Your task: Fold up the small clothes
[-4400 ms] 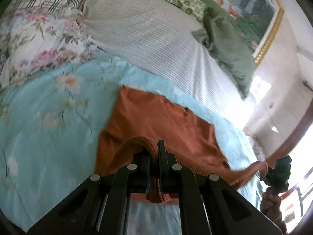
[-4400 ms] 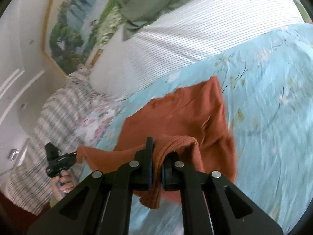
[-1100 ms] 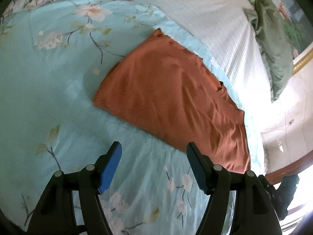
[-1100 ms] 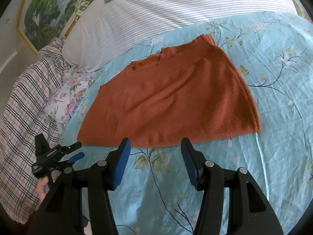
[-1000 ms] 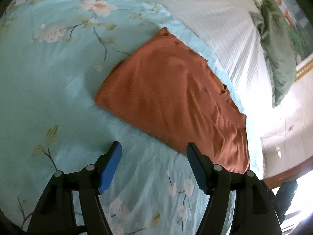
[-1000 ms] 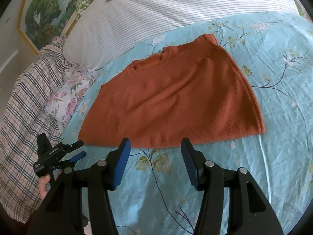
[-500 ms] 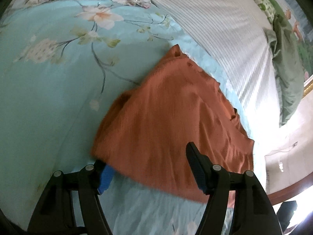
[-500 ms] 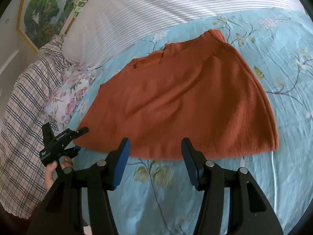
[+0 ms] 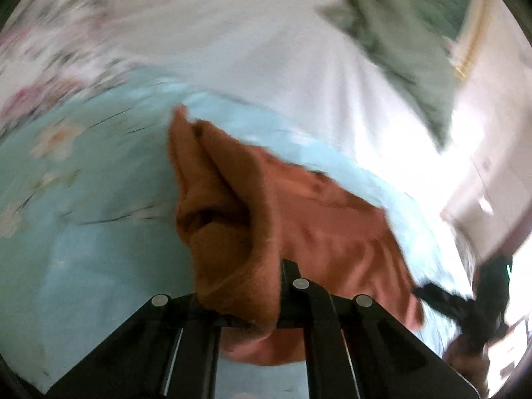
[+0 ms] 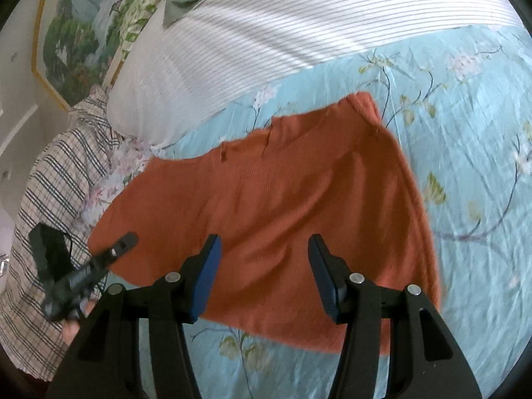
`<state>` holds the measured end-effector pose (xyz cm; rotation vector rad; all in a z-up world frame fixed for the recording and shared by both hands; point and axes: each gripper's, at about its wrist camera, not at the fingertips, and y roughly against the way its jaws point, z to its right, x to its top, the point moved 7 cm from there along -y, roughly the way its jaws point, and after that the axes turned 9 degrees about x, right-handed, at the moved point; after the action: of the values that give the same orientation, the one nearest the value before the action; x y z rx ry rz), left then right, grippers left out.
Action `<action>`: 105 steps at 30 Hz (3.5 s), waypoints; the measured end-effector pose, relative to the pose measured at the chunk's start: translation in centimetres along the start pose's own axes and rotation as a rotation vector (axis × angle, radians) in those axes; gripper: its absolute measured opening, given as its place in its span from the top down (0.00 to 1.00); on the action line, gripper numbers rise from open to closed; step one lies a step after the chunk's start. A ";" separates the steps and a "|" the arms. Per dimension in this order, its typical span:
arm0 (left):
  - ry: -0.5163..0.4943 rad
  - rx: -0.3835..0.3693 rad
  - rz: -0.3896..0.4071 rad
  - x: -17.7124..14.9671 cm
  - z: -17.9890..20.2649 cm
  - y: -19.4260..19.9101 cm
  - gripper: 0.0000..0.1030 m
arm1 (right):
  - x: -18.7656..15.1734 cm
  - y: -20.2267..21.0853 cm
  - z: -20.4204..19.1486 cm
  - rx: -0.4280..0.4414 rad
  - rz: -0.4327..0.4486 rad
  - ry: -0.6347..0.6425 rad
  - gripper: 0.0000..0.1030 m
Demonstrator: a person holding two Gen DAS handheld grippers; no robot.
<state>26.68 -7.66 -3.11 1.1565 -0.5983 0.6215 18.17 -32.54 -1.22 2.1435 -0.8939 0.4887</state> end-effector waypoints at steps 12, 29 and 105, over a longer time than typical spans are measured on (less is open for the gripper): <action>-0.430 0.046 -0.074 -7.4 10.7 -5.7 0.95 | 1.7 -8.5 -0.3 0.123 -0.201 -0.036 0.44; -0.462 0.060 -0.038 -7.4 10.8 -4.2 0.95 | 5.1 -15.3 1.3 0.099 -0.264 -0.145 0.23; 0.036 -0.291 -0.431 -0.9 6.8 -20.1 0.70 | 2.3 -6.9 10.5 0.007 -0.134 -0.162 0.75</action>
<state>39.68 -19.81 -14.63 0.9562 -0.3750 0.1776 25.34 -38.26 -10.08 2.2567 -0.8296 0.2537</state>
